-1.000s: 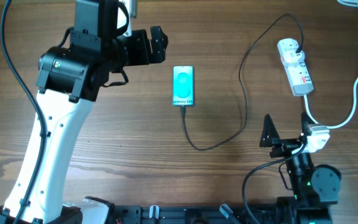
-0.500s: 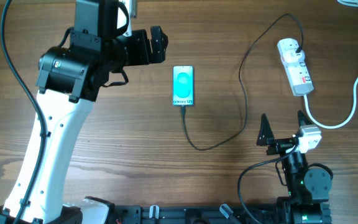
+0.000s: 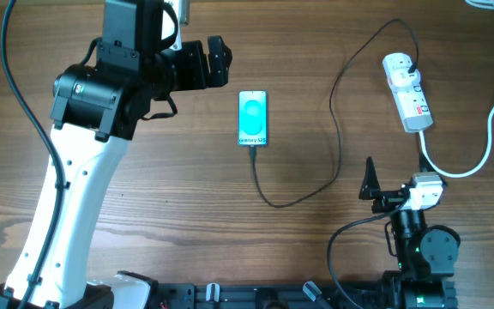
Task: Plug charger to phone and switch on socket
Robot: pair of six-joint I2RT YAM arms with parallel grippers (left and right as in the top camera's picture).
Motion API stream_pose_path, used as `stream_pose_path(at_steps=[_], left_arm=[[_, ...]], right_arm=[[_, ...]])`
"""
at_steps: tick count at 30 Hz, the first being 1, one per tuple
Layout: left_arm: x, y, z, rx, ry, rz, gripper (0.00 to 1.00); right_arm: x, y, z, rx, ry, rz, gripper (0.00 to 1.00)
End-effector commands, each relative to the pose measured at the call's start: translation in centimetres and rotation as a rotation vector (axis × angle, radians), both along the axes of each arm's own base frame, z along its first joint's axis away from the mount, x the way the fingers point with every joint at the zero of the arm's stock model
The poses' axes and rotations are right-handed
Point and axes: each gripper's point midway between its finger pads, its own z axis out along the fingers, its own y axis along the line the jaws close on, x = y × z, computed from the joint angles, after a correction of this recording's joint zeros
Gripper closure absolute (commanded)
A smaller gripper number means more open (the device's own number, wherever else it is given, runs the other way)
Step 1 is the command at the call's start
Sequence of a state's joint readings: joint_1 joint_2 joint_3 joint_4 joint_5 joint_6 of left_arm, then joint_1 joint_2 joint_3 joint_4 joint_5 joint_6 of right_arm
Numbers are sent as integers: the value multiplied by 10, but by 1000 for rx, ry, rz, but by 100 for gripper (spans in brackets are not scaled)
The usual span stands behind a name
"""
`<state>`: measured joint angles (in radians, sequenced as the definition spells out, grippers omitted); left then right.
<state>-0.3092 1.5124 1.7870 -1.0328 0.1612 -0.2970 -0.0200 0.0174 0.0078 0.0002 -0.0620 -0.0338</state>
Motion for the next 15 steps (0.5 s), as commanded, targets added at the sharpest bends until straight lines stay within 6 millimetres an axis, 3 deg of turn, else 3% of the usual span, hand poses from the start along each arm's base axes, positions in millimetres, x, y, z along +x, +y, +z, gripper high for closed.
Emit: stream_pose_path(at_steps=[1,15], left_arm=[[1,2,0,5,-3,3,0],[1,2,0,4,-3,2,0]], right_arm=[[-1,-10,1,-50,-10,-47,0],[-1,-12,2,-5,-10,-59,0]])
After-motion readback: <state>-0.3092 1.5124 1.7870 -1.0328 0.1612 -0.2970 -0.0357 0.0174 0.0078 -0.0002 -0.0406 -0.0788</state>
